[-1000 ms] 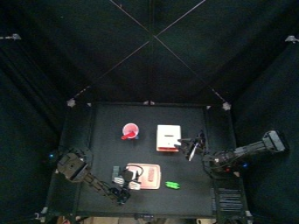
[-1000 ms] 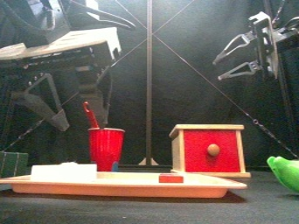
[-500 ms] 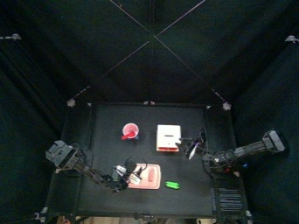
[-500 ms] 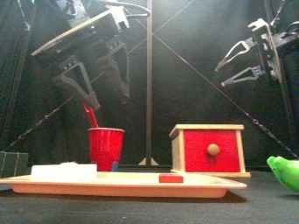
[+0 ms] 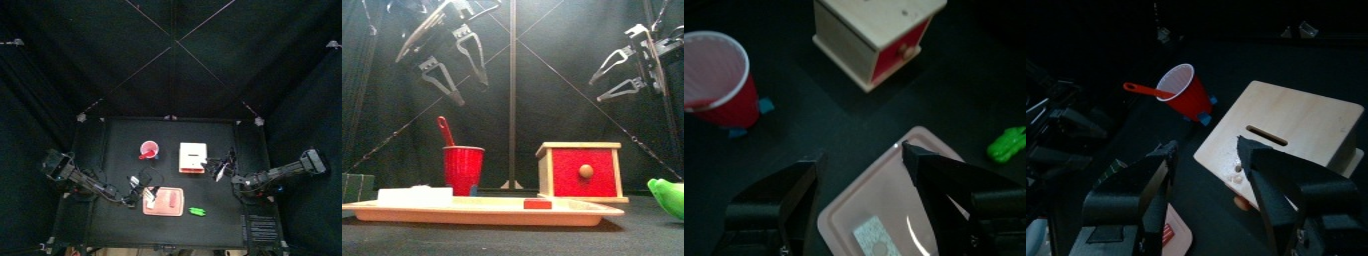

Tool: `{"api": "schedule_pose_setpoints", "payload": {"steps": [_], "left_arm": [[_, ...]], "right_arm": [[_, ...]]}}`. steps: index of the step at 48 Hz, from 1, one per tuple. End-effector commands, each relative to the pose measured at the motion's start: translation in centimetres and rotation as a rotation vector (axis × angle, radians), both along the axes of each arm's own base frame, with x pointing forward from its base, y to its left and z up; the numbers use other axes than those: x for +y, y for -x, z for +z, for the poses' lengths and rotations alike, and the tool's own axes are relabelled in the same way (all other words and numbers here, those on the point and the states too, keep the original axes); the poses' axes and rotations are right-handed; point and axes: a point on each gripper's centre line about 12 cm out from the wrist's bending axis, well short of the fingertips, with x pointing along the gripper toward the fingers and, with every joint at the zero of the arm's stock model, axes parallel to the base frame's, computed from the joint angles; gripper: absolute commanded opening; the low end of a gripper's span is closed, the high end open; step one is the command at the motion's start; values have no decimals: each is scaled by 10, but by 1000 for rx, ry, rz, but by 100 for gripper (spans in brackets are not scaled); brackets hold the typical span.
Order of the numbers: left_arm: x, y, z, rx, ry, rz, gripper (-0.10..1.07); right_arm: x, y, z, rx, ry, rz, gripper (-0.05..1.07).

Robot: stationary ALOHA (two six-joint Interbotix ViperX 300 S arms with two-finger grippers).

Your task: Grab drawer handle

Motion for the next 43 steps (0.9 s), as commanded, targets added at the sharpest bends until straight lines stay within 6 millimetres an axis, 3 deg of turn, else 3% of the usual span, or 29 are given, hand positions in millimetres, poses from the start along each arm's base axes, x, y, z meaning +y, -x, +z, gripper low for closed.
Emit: {"api": "schedule_pose_setpoints", "payload": {"steps": [1, 17, 34, 43], "left_arm": [[21, -4, 16, -87, -1, -73, 94], [86, -17, 8, -141, 23, -254, 93], [133, -22, 21, -122, -170, -300, 92], [146, -27, 30, -125, -240, -262, 92]], "right_arm": [[1, -4, 10, -28, -34, -7, 85], [4, -4, 5, -13, -198, -57, 85], [8, -7, -6, 47, -404, -158, 85], [5, -9, 11, 31, -400, -257, 85]]}}
